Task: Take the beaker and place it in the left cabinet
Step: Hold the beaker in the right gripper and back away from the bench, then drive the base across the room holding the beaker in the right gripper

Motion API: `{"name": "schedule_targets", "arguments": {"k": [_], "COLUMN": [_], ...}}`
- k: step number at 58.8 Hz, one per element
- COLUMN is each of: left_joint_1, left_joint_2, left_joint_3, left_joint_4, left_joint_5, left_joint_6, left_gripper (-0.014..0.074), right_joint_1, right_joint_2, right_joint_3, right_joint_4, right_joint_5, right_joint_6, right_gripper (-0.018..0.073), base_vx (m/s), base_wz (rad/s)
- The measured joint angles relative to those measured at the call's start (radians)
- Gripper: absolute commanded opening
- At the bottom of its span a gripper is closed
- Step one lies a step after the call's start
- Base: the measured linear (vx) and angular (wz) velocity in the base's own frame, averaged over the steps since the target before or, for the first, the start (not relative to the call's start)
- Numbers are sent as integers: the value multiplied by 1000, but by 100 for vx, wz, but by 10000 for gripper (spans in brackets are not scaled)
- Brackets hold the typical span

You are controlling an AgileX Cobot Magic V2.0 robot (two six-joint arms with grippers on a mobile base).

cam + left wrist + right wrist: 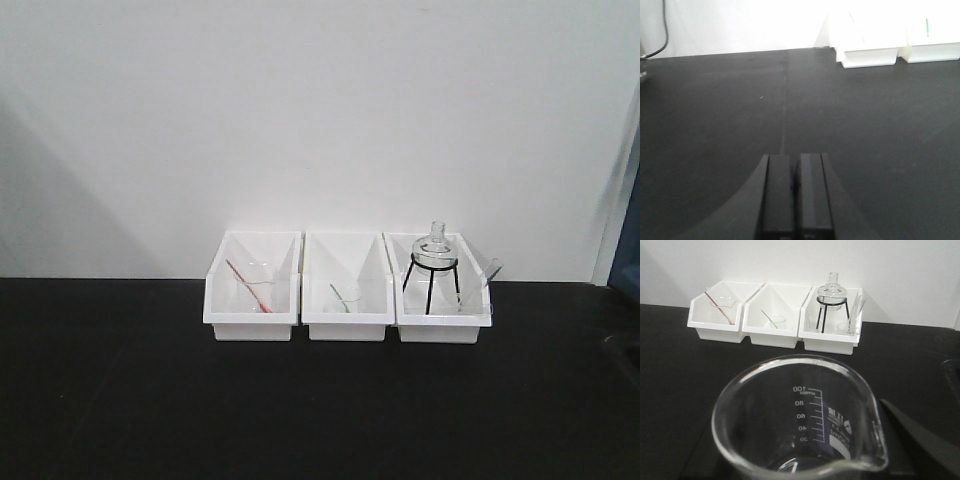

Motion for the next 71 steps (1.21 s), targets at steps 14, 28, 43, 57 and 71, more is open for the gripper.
{"name": "schedule_targets", "arguments": {"k": [14,28,43,57,71], "left_joint_1": [0,0,0,0,0], "left_joint_2": [0,0,0,0,0], "left_joint_3": [0,0,0,0,0], "left_joint_4": [0,0,0,0,0], "left_joint_5": [0,0,0,0,0], "left_joint_6": [0,0,0,0,0], "left_gripper": [4,4,4,4,4], "right_joint_1": [0,0,0,0,0], "right_joint_2": [0,0,0,0,0], "right_joint_3": [0,0,0,0,0], "right_joint_4": [0,0,0,0,0], "right_joint_5": [0,0,0,0,0], "right_joint_6": [1,1,1,1,1], "right_gripper": [-4,-4,-4,-4,-4], "base_vx": [-17,-20,-20,-19,-17], "base_wz": [35,58,67,71,66]}}
